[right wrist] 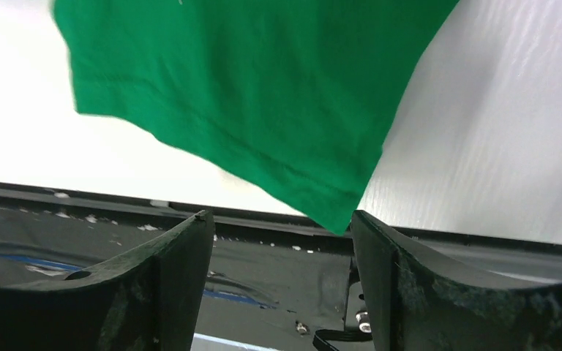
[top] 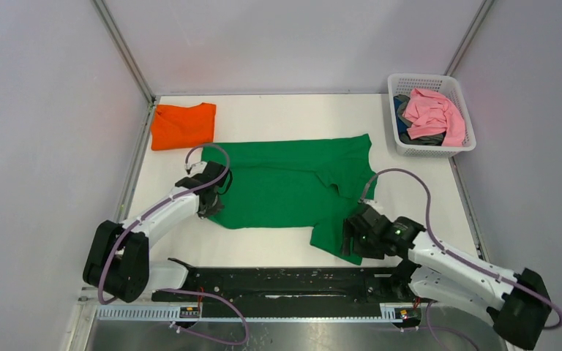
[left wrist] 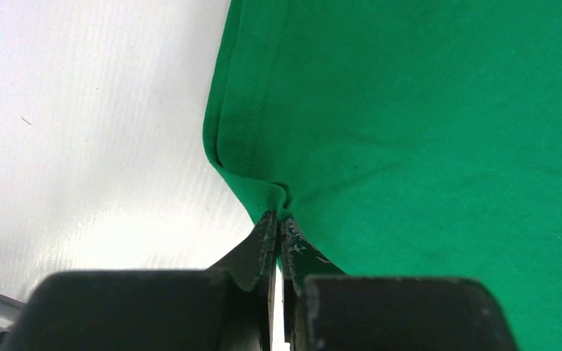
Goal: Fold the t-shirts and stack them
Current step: Grab the side of the flattened tshirt closest away from the robot with both arms
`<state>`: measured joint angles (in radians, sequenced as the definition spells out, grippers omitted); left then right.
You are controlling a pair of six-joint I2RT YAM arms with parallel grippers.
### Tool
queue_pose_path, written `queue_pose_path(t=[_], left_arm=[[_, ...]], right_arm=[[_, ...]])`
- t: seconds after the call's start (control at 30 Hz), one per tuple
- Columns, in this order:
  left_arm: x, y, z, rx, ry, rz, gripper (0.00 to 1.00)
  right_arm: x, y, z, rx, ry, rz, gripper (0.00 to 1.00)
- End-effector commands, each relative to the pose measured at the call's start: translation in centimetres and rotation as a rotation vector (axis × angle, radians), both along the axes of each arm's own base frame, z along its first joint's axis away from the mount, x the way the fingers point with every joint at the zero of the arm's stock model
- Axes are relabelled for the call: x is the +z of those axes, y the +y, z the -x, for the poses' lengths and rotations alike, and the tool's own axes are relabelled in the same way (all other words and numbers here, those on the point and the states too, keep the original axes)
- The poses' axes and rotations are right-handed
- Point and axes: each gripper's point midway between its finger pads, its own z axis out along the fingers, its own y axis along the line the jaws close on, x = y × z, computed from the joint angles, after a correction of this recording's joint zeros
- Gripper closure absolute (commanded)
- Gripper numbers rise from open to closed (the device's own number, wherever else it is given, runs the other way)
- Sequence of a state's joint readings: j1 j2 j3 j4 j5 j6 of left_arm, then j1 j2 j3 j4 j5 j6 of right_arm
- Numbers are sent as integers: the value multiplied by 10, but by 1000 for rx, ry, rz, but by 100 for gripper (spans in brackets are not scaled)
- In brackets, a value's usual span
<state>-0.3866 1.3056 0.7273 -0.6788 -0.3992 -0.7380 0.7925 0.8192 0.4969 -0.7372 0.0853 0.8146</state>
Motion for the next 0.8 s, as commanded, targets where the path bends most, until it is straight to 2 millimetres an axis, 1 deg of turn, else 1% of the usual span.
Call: queue_pose_path(t=[0.0, 0.07, 0.1, 0.23, 0.3, 0.37, 0.4, 0.47, 0.6, 0.67, 0.7, 0.77], left_arm=[[10, 2, -3, 48, -77, 21, 100], [12, 3, -2, 59, -95, 26, 100], [12, 4, -1, 63, -101, 26, 100], [10, 7, 4, 90, -112, 34, 100], [10, 7, 5, 95, -116, 42, 100], [10, 9, 7, 105, -121, 37, 100], [10, 10, 8, 112, -121, 32, 100], [10, 13, 9, 127, -124, 23, 100], [15, 17, 14, 154, -131, 19, 100], [16, 22, 20, 175, -127, 6, 100], [16, 25, 24, 186, -125, -1, 100], [15, 27, 32, 202, -125, 6, 100]], right_arm=[[-15, 7, 10, -32, 42, 83, 24], [-17, 19, 7, 4, 30, 111, 24], [-20, 20, 4, 1, 28, 136, 24], [-33, 16, -3, -36, 34, 231, 25], [-38, 12, -2, -44, 47, 262, 26], [-43, 8, 1, -54, 59, 281, 30], [-45, 5, 2, -60, 60, 288, 33], [-48, 0, 4, -71, 66, 297, 46], [-49, -3, 9, -74, 74, 283, 77], [-46, -5, 11, -66, 71, 278, 97], [-43, -5, 12, -61, 70, 271, 100], [-39, -5, 15, -40, 73, 255, 100]])
